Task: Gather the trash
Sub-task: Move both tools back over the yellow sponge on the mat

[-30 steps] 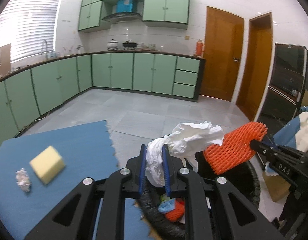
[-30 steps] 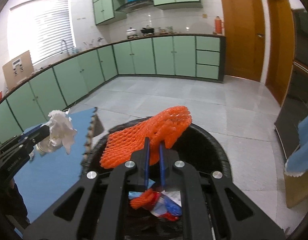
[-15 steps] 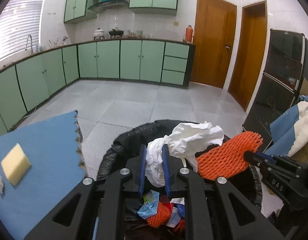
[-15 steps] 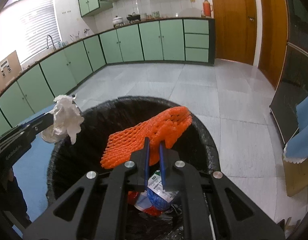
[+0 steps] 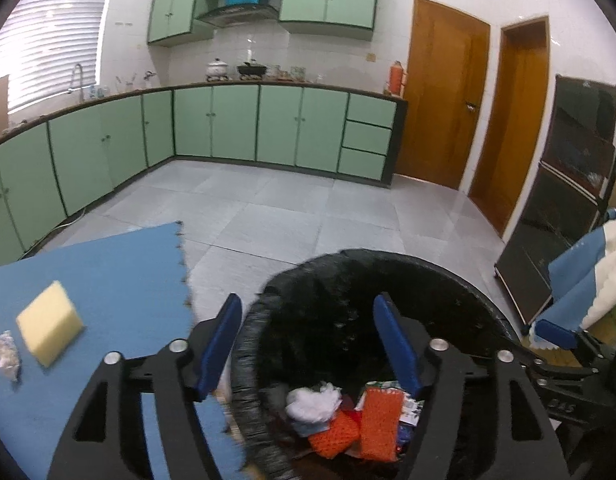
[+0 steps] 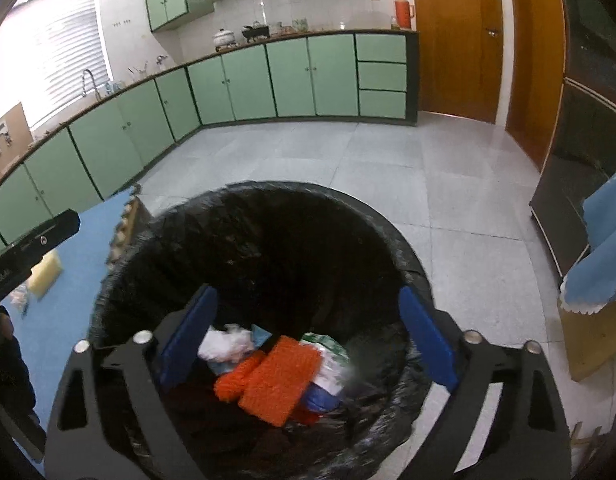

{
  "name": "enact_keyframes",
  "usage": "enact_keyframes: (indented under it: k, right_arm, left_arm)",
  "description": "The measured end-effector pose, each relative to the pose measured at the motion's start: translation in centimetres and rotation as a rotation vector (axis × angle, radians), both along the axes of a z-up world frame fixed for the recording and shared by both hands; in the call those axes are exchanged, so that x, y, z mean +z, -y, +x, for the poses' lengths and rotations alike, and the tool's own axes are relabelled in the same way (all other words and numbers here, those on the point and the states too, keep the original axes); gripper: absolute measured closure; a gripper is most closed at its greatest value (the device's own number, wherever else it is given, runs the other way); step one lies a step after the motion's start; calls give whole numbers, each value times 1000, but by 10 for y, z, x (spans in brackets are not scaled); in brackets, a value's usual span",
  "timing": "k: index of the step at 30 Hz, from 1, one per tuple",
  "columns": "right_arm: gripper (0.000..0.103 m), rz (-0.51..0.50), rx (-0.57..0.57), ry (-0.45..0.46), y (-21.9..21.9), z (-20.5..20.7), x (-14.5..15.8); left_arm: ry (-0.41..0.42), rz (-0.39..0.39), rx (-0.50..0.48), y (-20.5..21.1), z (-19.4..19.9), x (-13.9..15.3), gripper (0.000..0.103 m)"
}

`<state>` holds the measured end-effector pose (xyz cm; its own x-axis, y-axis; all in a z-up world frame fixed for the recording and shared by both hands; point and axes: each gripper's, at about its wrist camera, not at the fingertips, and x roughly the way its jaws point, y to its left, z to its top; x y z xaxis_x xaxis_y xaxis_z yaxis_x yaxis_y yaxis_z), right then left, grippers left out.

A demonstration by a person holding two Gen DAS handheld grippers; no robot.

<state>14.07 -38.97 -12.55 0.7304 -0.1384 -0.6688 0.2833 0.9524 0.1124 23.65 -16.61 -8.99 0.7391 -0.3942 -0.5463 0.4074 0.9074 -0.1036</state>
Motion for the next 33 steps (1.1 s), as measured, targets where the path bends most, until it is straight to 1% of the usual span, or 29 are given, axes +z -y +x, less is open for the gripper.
enact_keyframes:
  k: [2,4,7,10,11,16,19,23,26,33]
  right_arm:
    - [9,7,8,20,-13,-2,9]
    - [9,11,29,40,-27,0,18]
    - [8,25,64,66,-48,3,27]
    - [7,35,127,83,-84,13,35]
    - [7,35,145,85,-94,16,37]
    - [7,45,249,81,-154,36,39]
    - [7,51,298,81,-186,46,39]
    - [7,38,358,83,-230,63,36]
    - [7,26,384,88,-251,74,32]
    - [7,19,424,78,-285,103,16]
  left_arm:
    - [17,0,26,-18,-4,5,28]
    - [29,-1,55,-39,-8,10,26]
    - [37,-7,102,-73,-15,16,25]
    - [45,-2,167,-112,-21,19,24]
    - [45,1,199,-130,-23,19,24]
    - [51,37,316,-191,-31,14,24]
    - [37,51,394,-232,-30,6,24]
    - [21,76,458,-269,-27,-5,24]
    - [5,95,486,-287,-24,-18,24]
    - [-36,93,523,-311,-10,-42,24]
